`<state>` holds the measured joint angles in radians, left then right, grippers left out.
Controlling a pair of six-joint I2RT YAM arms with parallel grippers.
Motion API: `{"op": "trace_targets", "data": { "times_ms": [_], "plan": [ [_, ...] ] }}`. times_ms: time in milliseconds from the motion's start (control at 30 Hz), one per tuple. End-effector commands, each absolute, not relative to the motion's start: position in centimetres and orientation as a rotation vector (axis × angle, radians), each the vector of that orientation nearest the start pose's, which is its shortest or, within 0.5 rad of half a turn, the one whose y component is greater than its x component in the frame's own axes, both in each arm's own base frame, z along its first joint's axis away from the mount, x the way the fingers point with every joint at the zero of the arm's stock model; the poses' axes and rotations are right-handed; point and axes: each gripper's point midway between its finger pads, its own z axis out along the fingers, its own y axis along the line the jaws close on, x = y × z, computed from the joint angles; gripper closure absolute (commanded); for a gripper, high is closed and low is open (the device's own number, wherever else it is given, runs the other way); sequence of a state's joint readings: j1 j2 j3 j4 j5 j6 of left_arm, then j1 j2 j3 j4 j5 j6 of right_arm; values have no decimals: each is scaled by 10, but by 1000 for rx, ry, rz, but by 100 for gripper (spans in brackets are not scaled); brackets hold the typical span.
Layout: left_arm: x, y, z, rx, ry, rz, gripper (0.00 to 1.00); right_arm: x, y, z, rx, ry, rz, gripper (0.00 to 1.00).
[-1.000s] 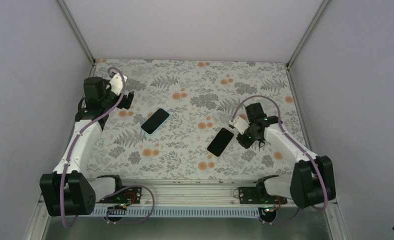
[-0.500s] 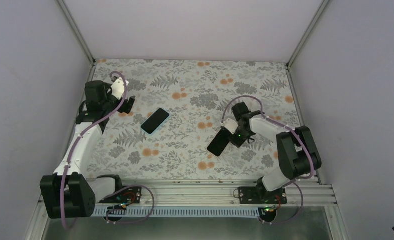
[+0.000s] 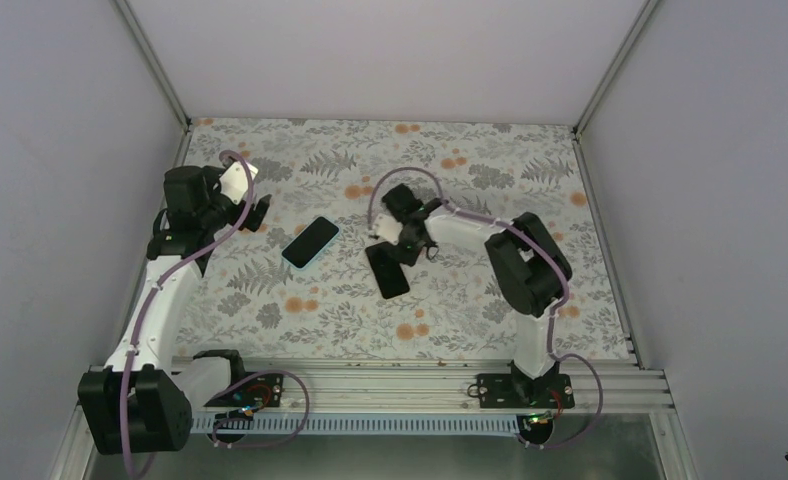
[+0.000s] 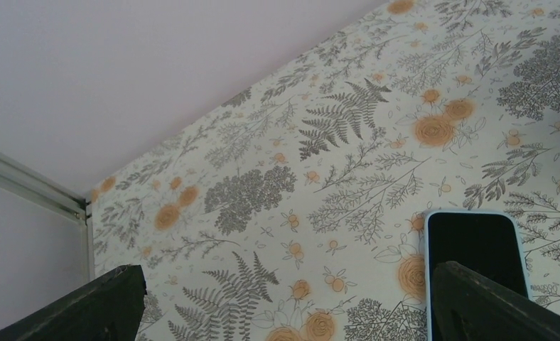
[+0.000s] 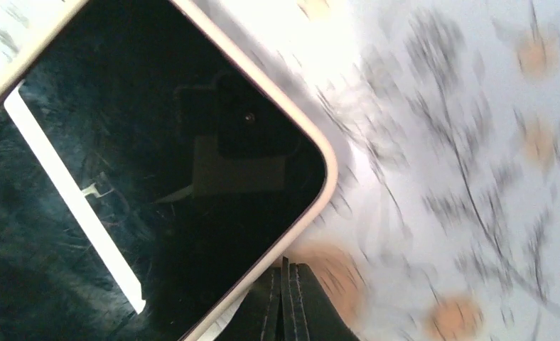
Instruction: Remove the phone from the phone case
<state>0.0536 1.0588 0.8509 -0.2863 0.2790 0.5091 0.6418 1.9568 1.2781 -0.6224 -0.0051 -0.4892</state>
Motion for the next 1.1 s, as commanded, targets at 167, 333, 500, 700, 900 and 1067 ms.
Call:
{"op": "trace_targets", "data": {
  "times_ms": [167,333,500,700,900,1067],
  "plan": [
    [351,-32,231,665,1950,30,0,315,298,-18,-1713,2274,-28,94],
    [347,-30,232,695,1936,53,0,325,277,44,-1530,2322,85,24],
    [357,-34,229,713,1955,16,0,289,302,98,-1391,2441,416,0],
    [366,-40,233,696,1956,-53,0,260,345,78,-1379,2536,471,0],
    [362,-33,224,667,1993,-21,0,301,349,39,-1096,2615,88,0],
    [357,-26,215,656,2021,23,0,302,357,31,-1020,2605,-29,0]
  ]
}}
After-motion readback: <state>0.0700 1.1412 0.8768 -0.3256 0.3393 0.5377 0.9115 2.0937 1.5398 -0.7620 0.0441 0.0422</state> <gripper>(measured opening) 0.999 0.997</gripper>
